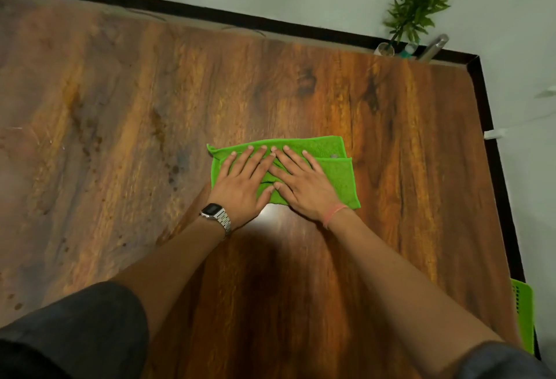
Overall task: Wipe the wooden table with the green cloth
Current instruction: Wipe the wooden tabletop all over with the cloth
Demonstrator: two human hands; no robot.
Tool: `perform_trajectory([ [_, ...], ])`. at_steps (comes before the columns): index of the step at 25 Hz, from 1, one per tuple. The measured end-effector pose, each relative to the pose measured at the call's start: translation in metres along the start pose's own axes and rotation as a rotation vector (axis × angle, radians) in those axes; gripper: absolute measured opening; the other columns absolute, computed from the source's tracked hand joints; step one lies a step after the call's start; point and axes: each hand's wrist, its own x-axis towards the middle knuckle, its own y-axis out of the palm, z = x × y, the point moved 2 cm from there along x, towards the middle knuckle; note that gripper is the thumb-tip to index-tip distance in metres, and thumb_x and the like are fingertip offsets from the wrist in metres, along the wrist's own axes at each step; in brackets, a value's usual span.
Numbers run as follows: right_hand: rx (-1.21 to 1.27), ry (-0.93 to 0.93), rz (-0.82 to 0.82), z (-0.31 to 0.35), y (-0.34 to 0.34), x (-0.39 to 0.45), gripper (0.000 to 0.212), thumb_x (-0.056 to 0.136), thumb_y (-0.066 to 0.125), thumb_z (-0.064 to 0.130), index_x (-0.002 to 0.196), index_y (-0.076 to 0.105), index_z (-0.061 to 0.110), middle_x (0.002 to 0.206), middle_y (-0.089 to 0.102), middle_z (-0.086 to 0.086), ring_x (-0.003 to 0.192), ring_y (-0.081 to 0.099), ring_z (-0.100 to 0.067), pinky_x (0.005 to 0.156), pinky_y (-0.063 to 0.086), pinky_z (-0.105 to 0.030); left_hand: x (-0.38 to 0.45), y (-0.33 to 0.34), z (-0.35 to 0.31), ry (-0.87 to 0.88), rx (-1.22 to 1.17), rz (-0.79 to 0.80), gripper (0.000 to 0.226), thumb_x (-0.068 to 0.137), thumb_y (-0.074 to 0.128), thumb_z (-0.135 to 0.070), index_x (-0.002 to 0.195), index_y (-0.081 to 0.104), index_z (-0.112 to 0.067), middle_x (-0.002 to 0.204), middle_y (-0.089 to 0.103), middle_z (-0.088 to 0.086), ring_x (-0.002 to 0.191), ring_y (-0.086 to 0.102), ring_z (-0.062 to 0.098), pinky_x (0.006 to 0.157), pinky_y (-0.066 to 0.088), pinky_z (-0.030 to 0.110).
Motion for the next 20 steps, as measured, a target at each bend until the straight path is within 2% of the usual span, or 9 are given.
perform_trajectory([
  [6, 0.000, 0.031, -0.056, -0.075, -0.010, 0.058, 0.051, 0.103, 0.027, 0.045, 0.152, 0.030, 0.030, 0.163, 0.020, 0.002, 0.151, 0.015, -0.017, 0.122, 0.014, -0.046, 0.101, 0.000, 0.010, 0.052, 0.005, -0.035, 0.065, 0.093, 0.029, -0.056, 0.150, 0.024, -0.025, 0.156, 0.030, -0.003, 0.145, 0.024, 0.020, 0.119, 0.016, 0.045],
  [13, 0.017, 0.048, -0.049, -0.139, -0.030, 0.136, 0.052, 0.104, 0.022, 0.046, 0.153, 0.026, 0.031, 0.165, 0.014, 0.004, 0.152, 0.010, -0.016, 0.123, 0.008, -0.045, 0.204, -0.013, 0.041, 0.086, 0.012, 0.047, 0.066, 0.095, 0.024, -0.059, 0.152, 0.011, -0.029, 0.160, 0.018, -0.004, 0.148, 0.013, 0.018, 0.120, 0.007, 0.044],
  [16, 0.025, 0.062, -0.035, -0.158, -0.034, 0.166, 0.052, 0.104, 0.020, 0.046, 0.153, 0.025, 0.030, 0.165, 0.012, 0.004, 0.152, 0.009, -0.016, 0.122, 0.008, -0.045, 0.240, -0.018, 0.051, 0.066, 0.013, 0.095, 0.066, 0.094, 0.022, -0.061, 0.152, 0.008, -0.032, 0.161, 0.014, -0.004, 0.148, 0.009, 0.020, 0.120, 0.005, 0.050],
  [20, 0.043, 0.162, -0.060, -0.174, -0.035, 0.192, 0.051, 0.104, 0.020, 0.046, 0.153, 0.024, 0.034, 0.165, 0.012, 0.004, 0.152, 0.007, -0.018, 0.122, 0.006, -0.048, 0.271, -0.023, 0.056, -0.065, 0.028, 0.157, 0.066, 0.092, 0.020, -0.066, 0.150, 0.004, -0.039, 0.162, 0.005, -0.005, 0.149, 0.000, 0.025, 0.115, 0.002, 0.062],
])
